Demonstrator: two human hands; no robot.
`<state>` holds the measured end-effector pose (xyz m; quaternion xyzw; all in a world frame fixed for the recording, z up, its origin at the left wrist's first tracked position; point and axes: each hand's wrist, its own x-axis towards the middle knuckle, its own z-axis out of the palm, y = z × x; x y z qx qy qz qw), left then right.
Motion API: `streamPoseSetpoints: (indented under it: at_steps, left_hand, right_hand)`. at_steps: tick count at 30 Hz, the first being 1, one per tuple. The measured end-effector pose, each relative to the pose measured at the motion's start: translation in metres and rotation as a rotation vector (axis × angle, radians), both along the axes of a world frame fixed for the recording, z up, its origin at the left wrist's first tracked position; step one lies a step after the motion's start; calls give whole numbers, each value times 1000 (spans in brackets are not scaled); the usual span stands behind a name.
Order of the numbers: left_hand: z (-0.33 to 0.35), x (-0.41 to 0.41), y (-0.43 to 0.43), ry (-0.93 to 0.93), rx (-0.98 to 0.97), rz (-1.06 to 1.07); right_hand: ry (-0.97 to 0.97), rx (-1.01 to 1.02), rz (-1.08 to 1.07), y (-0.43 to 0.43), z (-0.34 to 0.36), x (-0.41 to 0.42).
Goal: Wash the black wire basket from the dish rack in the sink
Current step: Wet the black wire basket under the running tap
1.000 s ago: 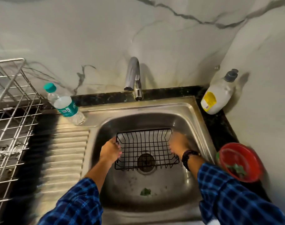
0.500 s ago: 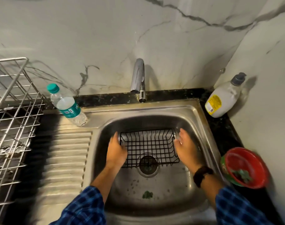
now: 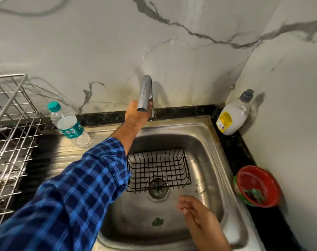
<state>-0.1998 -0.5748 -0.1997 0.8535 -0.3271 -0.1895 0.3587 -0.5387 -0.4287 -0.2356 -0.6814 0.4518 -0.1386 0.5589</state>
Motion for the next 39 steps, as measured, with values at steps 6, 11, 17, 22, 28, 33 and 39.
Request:
streamPoseSetpoints:
  at_steps: [6, 11, 17, 22, 28, 33, 39]
  left_hand:
    - [-7, -8, 9, -68, -32, -147]
    - [-12, -9, 16, -69, -39, 32]
    - [-8, -3, 14, 209, -209, 185]
    - [-28, 7, 36, 758, -282, 273]
    - [-33, 11, 56, 688, -198, 247]
    - [-106, -29, 141, 100, 280, 137]
    - [-150, -72, 185, 440, 423, 195]
  right_hand:
    - [-27, -53, -134, -7, 0, -13]
    - [-39, -58, -127, -11, 6, -11]
    - [-96, -132, -211, -8, 6, -2]
    - [-106, -139, -220, -7, 5, 2]
    - [-42, -98, -198, -2, 4, 6]
    - [15, -61, -201, 1, 7, 1]
    - [55, -129, -200, 2, 8, -1]
